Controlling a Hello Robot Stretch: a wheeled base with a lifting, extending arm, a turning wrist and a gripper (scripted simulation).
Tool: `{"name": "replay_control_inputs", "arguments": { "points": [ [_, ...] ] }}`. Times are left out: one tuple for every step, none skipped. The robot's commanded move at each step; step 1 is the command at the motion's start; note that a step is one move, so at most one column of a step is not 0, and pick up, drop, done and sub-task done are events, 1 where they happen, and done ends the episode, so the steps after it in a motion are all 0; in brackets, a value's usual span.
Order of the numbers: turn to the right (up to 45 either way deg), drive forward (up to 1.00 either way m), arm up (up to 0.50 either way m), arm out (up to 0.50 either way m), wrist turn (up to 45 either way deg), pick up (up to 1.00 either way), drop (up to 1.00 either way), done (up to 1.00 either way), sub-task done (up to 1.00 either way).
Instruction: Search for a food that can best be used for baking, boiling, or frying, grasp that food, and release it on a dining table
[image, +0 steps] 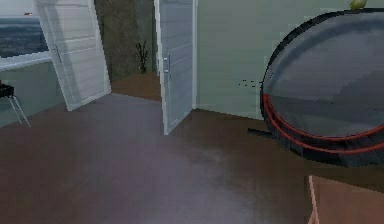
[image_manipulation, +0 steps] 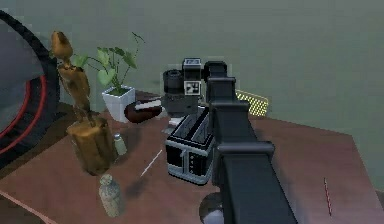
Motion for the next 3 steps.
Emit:
{"name": "replay_control_inputs", "arguments": {
  "points": [
    [0.0, 0.0, 0.0, 0.16, 0.0, 0.0, 0.0, 0.0, 0.0],
    [0.0, 0.0, 0.0, 0.0, 24.0, 0.0, 0.0, 0.0, 0.0],
    [0.0, 0.0, -0.02, 0.0, 0.0, 0.0, 0.0, 0.0, 0.0]
  ]
}}
